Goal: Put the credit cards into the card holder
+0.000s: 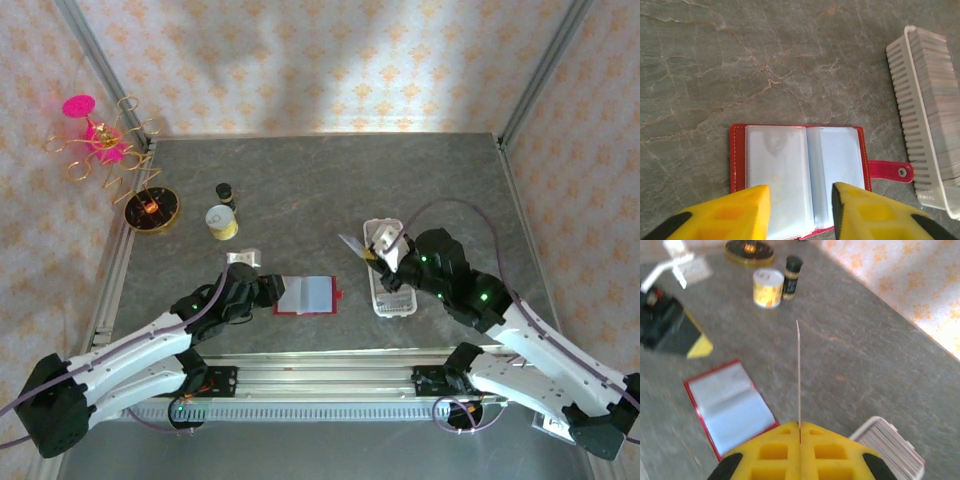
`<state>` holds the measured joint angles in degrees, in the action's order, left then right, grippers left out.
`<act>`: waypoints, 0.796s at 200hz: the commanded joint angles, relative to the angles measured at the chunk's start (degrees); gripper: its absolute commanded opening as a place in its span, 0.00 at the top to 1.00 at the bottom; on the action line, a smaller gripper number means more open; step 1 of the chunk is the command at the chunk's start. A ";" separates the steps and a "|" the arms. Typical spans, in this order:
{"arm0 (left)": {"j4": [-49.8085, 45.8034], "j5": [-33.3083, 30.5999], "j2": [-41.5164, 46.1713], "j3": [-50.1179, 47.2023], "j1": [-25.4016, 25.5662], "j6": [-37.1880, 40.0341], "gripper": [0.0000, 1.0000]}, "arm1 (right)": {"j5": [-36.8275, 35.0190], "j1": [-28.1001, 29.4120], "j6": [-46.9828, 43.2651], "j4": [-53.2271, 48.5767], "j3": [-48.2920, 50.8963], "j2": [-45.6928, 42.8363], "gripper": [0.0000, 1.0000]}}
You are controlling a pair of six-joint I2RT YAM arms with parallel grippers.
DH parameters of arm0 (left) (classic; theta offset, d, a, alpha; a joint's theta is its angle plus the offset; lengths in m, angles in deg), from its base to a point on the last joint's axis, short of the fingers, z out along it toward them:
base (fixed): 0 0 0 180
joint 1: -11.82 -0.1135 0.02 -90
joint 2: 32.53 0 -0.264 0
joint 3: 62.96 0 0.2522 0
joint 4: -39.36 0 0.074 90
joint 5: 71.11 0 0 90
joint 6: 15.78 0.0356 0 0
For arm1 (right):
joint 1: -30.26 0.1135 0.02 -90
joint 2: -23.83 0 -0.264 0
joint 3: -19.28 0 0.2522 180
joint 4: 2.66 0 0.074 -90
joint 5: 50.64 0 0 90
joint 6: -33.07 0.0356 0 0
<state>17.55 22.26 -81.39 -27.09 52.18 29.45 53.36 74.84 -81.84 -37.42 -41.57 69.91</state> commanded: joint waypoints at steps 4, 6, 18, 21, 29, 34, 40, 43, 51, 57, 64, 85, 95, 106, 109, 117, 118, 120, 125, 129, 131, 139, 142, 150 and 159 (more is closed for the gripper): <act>-4.18 -2.94 1.55 2.00 -0.41 0.17 0.56 | -1.73 -0.02 19.82 10.07 -1.51 2.58 1.00; -4.26 -2.94 1.57 2.05 -0.31 0.14 0.55 | -1.64 -0.02 20.80 10.53 -1.34 2.78 1.00; -4.44 -2.94 1.54 2.37 -0.37 -0.03 0.52 | -0.77 -0.04 26.49 12.91 -0.23 3.89 1.00; -4.50 -3.00 1.43 2.41 -0.37 -0.05 0.51 | -0.61 -0.02 27.87 13.40 -0.06 4.14 1.00; -4.76 -3.03 1.20 2.44 -0.36 0.03 0.49 | -0.55 -0.02 31.92 14.32 0.21 5.06 1.00; -4.85 -3.01 1.03 2.41 -0.38 0.08 0.48 | -0.33 0.01 34.08 14.63 0.27 5.56 1.00; -5.11 -3.15 0.81 2.45 -0.37 0.20 0.47 | -0.11 -0.02 36.38 14.80 0.33 6.10 1.00; -5.27 -3.19 0.67 2.51 -0.37 0.29 0.46 | -0.11 -0.02 37.71 14.90 0.40 6.38 1.00; -5.80 -3.36 0.15 2.66 -0.37 0.52 0.44 | 0.12 -0.04 41.13 15.77 1.18 6.72 1.00; -6.34 -3.42 -0.21 2.92 -0.41 0.69 0.43 | 0.32 0.00 43.85 16.59 2.05 6.82 1.00; -6.89 -3.46 -0.64 3.18 -0.37 1.02 0.41 | 0.46 0.06 47.26 17.81 3.36 6.82 1.00; -8.42 -4.98 -2.53 3.92 -0.37 2.11 0.34 | 1.29 0.68 54.90 21.47 7.46 6.74 1.00; -8.35 -5.05 -3.94 4.41 -0.44 2.70 0.32 | 0.41 1.80 57.13 21.78 8.97 6.57 1.00; -8.86 -4.79 -5.68 5.44 -0.37 3.20 0.31 | -1.94 3.56 58.52 21.96 10.32 6.56 1.00; -9.21 -4.87 -6.12 5.83 -0.37 3.20 0.31 | -2.82 4.16 58.97 22.15 10.71 6.54 1.00; -9.68 -4.78 -7.03 6.60 -0.37 3.34 0.30 | -4.69 5.61 60.35 23.19 11.97 6.77 1.00; -9.74 -4.78 -7.12 6.71 -0.37 3.36 0.30 | -4.86 5.83 60.51 23.41 12.13 6.80 1.00; -9.77 -4.72 -7.26 6.85 -0.37 3.44 0.30 | -5.06 6.15 60.83 23.84 12.53 6.82 1.00; -9.70 -4.61 -7.54 7.14 -0.37 3.62 0.30 | -5.75 7.00 61.85 25.19 13.48 7.12 1.00; -9.45 -4.53 -7.77 7.28 -0.39 3.77 0.30 | -6.14 7.61 62.75 26.51 14.37 7.33 1.00; -9.44 -4.59 -7.81 7.32 -0.37 3.80 0.30 | -6.28 7.93 63.13 27.27 14.85 7.52 1.00; -8.54 -4.53 -8.10 7.18 -0.37 4.07 0.30 | -6.79 9.07 64.69 30.26 16.66 8.21 1.00; -8.16 -4.45 -8.24 7.04 -0.37 4.14 0.30 | -7.17 9.45 65.37 30.97 17.06 8.61 1.00; -7.54 -4.24 -8.73 6.92 -0.37 4.24 0.30 | -8.57 10.35 67.34 32.04 18.15 9.65 1.00; -7.17 -3.69 -9.54 7.07 -0.36 4.41 0.30 | -9.68 11.34 68.90 33.27 18.92 10.98 1.00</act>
<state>10.40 19.23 -89.43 -21.50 52.18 32.23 49.15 83.96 -20.77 -11.91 -25.11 78.44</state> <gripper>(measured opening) 0.700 0.043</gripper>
